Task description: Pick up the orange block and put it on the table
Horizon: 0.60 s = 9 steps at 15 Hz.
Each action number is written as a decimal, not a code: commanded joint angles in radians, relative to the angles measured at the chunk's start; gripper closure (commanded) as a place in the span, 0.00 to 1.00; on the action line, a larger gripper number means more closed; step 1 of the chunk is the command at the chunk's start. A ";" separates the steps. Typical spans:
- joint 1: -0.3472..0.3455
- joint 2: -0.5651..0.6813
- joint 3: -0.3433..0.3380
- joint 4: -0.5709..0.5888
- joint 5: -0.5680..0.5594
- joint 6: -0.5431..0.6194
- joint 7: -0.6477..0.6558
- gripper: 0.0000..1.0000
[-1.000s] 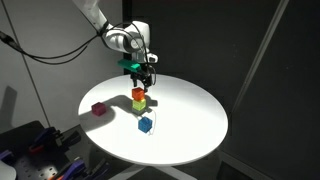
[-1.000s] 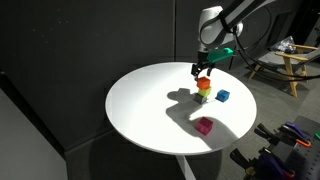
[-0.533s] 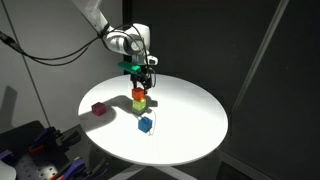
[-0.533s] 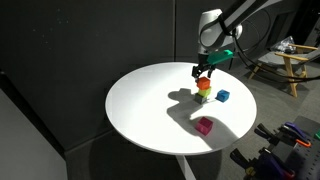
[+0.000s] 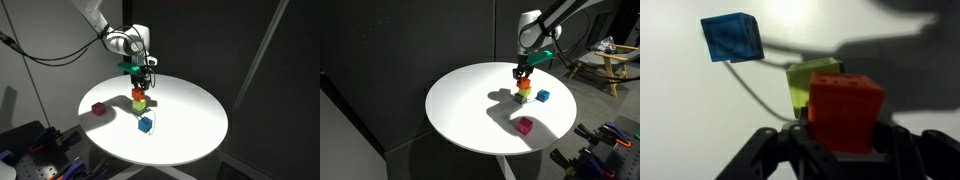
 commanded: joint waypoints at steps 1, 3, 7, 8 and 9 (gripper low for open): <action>0.007 -0.024 0.000 0.010 -0.017 -0.020 0.011 0.70; 0.011 -0.039 0.001 0.009 -0.017 -0.030 0.010 0.70; 0.019 -0.083 0.007 0.006 -0.022 -0.050 0.000 0.70; 0.020 -0.094 0.013 0.007 -0.023 -0.056 -0.016 0.70; 0.024 -0.103 0.018 0.006 -0.028 -0.057 -0.026 0.70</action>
